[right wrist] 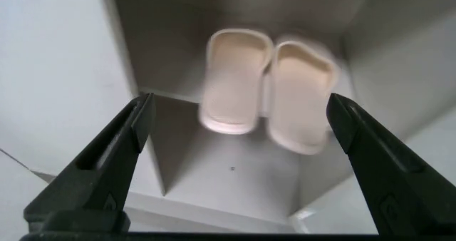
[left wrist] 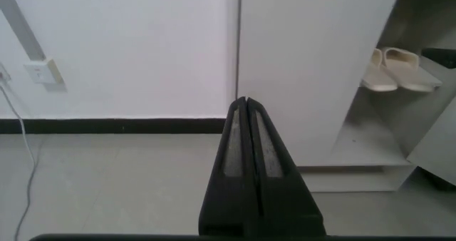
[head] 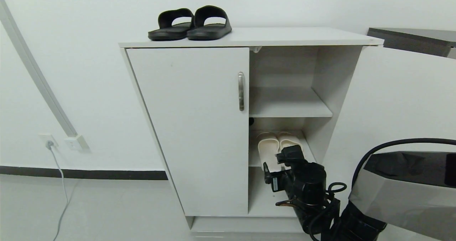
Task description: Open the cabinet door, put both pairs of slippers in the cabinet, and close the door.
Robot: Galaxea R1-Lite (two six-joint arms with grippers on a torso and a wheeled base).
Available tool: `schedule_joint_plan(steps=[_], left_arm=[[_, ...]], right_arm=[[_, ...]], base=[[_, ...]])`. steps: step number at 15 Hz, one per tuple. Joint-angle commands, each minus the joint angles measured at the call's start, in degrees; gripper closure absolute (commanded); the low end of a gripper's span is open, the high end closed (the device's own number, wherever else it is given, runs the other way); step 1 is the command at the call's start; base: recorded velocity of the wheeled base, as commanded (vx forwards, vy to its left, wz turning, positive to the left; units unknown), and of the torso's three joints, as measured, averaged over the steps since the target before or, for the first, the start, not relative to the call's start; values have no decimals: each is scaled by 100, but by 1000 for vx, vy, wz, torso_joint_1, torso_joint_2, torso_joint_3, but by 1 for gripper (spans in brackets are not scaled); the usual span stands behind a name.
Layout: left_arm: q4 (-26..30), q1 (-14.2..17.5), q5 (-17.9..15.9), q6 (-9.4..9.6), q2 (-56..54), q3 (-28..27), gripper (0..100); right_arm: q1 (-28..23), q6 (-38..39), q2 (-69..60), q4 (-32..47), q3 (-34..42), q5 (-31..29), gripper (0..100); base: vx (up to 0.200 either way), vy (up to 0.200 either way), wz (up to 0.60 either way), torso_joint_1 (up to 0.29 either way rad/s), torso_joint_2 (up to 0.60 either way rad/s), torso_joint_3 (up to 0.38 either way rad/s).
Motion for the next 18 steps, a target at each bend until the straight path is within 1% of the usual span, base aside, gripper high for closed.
schedule_joint_plan(steps=[1, 13, 18], left_arm=[[-1, 5, -1, -2, 7, 0, 100], [-1, -4, -1, 7, 7, 0, 100], [-1, -4, -1, 15, 7, 0, 100]], right_arm=[[1, -9, 17, -54, 14, 0, 0], [-61, -9, 26, -186, 102, 9, 0], [-87, -71, 149, -485, 111, 61, 0]], base=[[0, 200, 0, 2, 2, -2], [0, 200, 0, 2, 1, 3], [0, 0, 0, 0, 0, 0]])
